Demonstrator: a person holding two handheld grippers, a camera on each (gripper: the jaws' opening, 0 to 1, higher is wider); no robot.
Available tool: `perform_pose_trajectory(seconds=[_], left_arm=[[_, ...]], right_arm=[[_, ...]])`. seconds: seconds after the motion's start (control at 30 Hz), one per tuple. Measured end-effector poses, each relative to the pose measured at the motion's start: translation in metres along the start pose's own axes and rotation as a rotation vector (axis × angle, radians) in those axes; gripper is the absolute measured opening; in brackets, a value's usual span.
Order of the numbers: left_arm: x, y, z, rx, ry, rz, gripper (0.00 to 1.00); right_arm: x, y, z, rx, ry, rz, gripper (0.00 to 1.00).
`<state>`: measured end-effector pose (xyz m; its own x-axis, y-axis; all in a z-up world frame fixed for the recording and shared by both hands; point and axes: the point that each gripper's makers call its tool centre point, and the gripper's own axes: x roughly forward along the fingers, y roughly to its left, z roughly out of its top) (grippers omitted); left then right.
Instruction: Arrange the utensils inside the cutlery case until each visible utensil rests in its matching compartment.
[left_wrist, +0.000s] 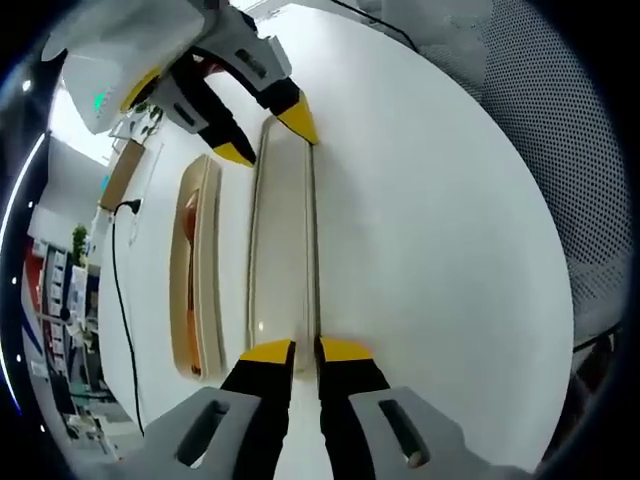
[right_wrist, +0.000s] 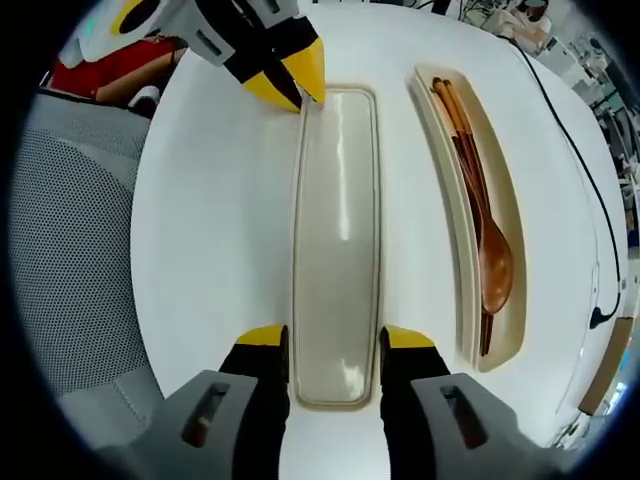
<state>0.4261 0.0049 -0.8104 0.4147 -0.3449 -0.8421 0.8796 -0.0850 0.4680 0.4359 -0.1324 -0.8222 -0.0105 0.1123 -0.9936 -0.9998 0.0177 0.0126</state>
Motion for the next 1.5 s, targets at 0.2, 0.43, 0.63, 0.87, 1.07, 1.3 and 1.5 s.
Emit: perform_pose_trajectory(seconds=[0.2,0.43,0.63,0.87,1.07,1.3,1.5], left_arm=[[-0.002,0.007,0.004,-0.001,-0.031,0.038,0.2],[-0.002,0.006,0.003,0.013,-0.03,0.042,0.21],[-0.004,0.005,0.0,0.008,-0.026,0.044,0.22],[-0.005,0.006,-0.004,0.005,-0.022,0.051,0.22],[-0.005,0.007,-0.004,0.007,-0.032,0.059,0.22],[-0.004,0.01,-0.004,0.027,-0.035,0.08,0.22],[-0.003,0.014,-0.003,0.026,-0.042,0.08,0.22]], right_arm=[[-0.001,-0.001,-0.001,-0.015,0.014,0.013,0.33],[-0.001,-0.002,-0.002,-0.012,0.0,0.042,0.33],[-0.002,-0.002,-0.002,-0.021,0.024,0.078,0.33],[-0.003,-0.003,-0.003,-0.009,0.023,0.126,0.33],[-0.005,-0.004,-0.003,0.006,-0.009,0.191,0.33],[-0.006,-0.002,-0.002,0.027,-0.039,0.237,0.33],[-0.007,-0.004,-0.002,0.033,-0.034,0.281,0.33]])
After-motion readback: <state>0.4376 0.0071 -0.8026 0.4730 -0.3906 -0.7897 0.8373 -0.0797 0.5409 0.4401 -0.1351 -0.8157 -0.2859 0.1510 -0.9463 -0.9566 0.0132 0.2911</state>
